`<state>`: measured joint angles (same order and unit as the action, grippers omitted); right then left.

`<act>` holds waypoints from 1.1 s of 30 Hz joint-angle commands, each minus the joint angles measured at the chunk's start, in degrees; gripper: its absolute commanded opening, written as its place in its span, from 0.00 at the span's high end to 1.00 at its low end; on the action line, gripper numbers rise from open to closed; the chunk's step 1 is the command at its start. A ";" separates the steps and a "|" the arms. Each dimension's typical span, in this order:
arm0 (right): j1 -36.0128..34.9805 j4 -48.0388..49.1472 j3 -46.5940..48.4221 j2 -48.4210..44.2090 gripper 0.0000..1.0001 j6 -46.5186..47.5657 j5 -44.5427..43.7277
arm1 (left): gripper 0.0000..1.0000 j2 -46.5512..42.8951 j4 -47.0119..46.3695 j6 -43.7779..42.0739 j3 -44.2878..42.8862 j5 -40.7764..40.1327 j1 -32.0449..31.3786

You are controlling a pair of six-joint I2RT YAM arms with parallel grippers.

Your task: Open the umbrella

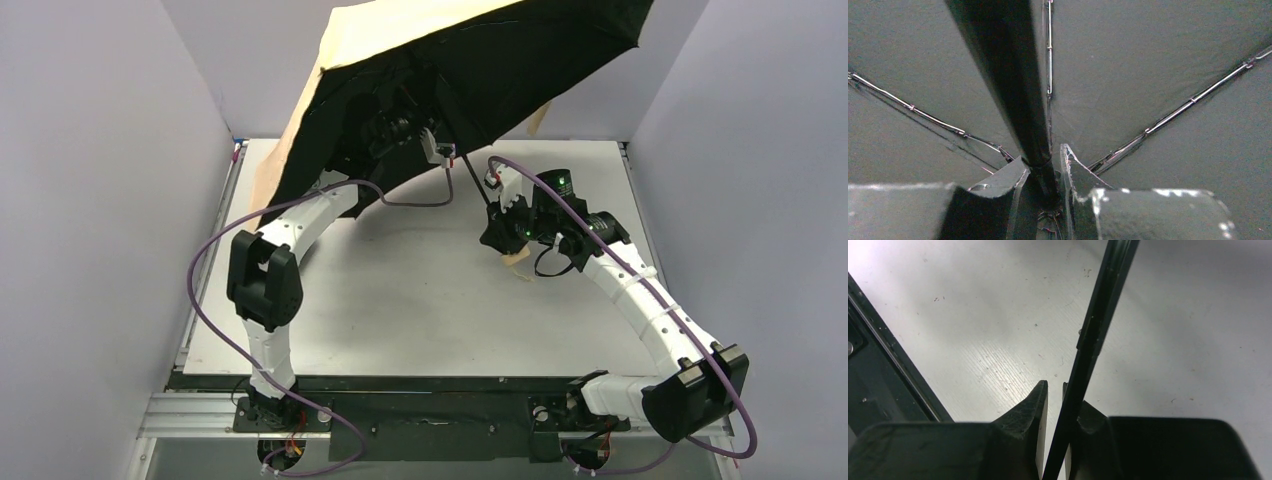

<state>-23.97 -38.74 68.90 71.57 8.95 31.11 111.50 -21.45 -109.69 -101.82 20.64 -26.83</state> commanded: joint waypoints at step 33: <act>-3.75 24.42 -6.65 -12.44 1.00 -36.02 9.42 | 0.50 -13.40 -21.92 -0.62 23.27 -12.52 -0.59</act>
<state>-27.44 -28.64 62.35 62.92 -21.45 42.19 103.33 -40.23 -110.17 -81.52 9.32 -27.44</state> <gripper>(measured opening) 0.080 0.486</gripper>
